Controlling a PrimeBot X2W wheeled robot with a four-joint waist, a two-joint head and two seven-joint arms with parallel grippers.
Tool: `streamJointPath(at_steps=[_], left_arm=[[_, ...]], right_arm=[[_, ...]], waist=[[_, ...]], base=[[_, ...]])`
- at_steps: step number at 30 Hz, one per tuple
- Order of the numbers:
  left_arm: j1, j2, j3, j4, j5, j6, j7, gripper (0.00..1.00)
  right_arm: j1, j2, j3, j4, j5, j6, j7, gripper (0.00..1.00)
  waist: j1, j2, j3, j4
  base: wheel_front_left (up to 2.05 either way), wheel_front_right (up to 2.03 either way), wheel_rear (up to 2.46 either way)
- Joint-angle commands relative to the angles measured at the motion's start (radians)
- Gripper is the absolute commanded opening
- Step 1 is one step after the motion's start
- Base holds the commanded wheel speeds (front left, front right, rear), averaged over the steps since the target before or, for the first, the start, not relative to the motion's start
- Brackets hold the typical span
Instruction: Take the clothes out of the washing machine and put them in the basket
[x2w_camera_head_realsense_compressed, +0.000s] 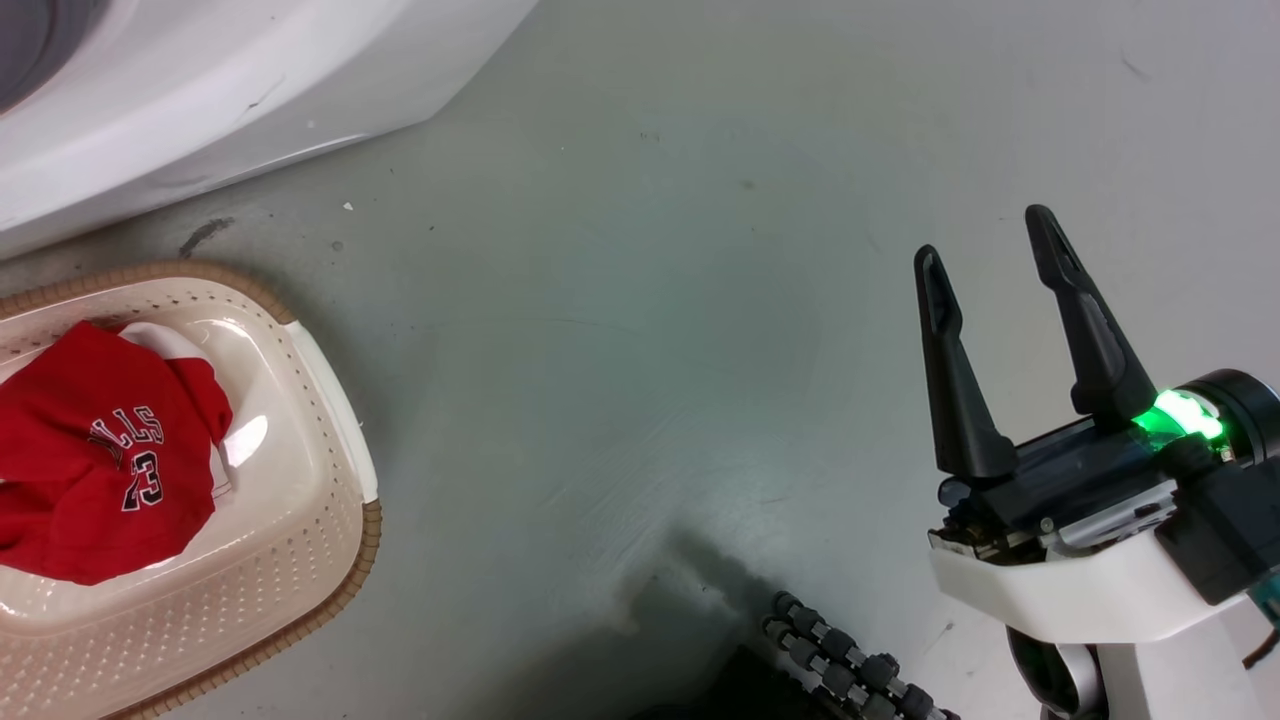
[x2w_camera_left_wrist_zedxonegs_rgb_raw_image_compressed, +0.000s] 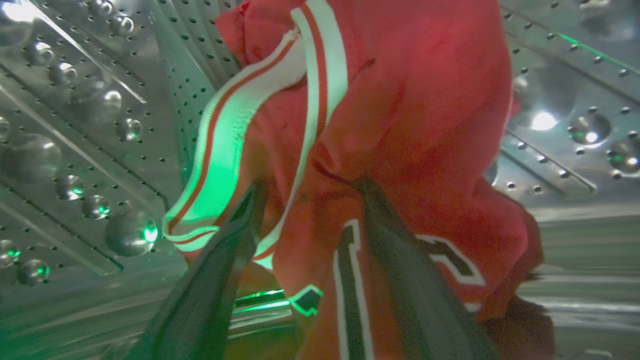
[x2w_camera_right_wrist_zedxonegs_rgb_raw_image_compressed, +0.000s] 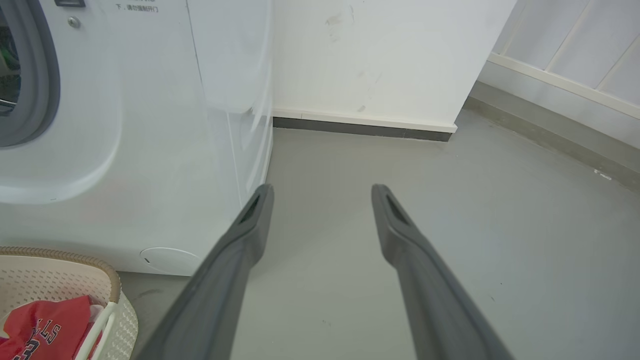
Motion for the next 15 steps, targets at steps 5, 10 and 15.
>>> streamJointPath(at_steps=[5,10,15], left_arm=[[-0.007,-0.005,-0.045,0.006,-0.024,-0.006,-0.017,0.00],[-0.027,0.032,-0.068,0.002,-0.045,-0.006,-0.078,0.00],[-0.012,0.063,-0.071,0.002,-0.074,-0.006,-0.172,0.00]], right_arm=[[-0.003,0.002,-0.002,-0.009,0.007,-0.001,-0.002,1.00],[-0.027,0.002,0.004,0.000,0.003,-0.001,-0.002,1.00],[-0.053,0.002,0.003,0.012,-0.007,-0.001,-0.002,1.00]], waist=[[-0.0001,0.0000,0.006,0.003],[-0.0001,0.0000,-0.003,0.002],[-0.0001,0.0000,-0.036,-0.003]], base=[[0.00,0.00,0.00],[0.00,0.00,0.00],[0.00,0.00,0.00]])
